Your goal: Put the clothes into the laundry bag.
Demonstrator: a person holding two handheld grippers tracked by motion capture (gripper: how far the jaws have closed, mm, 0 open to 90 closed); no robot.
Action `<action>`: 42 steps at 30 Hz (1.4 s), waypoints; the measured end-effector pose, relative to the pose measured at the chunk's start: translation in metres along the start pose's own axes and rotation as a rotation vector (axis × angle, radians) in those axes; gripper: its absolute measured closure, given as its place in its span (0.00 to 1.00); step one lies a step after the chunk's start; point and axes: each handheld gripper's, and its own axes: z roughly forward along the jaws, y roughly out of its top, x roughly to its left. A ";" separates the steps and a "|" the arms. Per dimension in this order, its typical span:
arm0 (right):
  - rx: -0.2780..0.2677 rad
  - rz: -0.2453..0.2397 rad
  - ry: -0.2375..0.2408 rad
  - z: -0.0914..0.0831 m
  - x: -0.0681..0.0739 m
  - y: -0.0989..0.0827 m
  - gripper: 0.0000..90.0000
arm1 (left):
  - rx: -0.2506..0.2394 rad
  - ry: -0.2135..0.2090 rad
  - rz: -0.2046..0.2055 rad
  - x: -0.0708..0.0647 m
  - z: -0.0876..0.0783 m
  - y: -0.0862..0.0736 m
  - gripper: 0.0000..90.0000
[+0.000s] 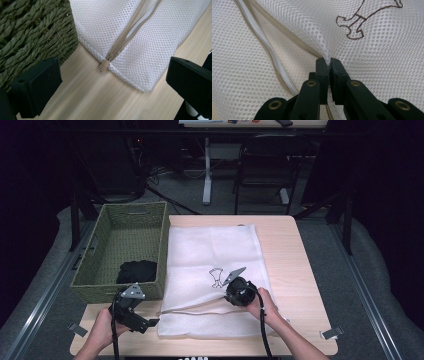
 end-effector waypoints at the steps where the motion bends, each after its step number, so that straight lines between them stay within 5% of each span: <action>1: -0.007 0.004 0.002 -0.002 -0.001 0.000 0.96 | -0.001 -0.001 0.005 0.000 0.000 0.000 0.00; 5: -0.023 0.002 0.003 -0.006 -0.002 0.002 0.96 | -0.013 -0.012 0.026 -0.001 -0.004 0.000 0.00; 8: -0.047 0.019 0.007 -0.010 -0.003 0.006 0.96 | -0.043 -0.027 0.092 -0.004 -0.009 0.002 0.00; 11: -0.075 0.021 0.008 -0.016 -0.006 0.008 0.96 | -0.045 -0.034 0.094 -0.005 -0.009 0.003 0.00; 20: -0.115 0.024 0.010 -0.025 -0.008 0.012 0.96 | 0.003 -0.040 0.145 -0.004 -0.016 0.011 0.03; 33: -0.117 0.013 0.027 -0.028 -0.009 0.012 0.96 | -0.017 -0.043 0.162 -0.002 -0.044 0.036 0.00; 42: -0.113 0.003 0.033 -0.027 -0.010 0.011 0.96 | 0.001 0.013 0.161 0.021 -0.064 0.056 0.00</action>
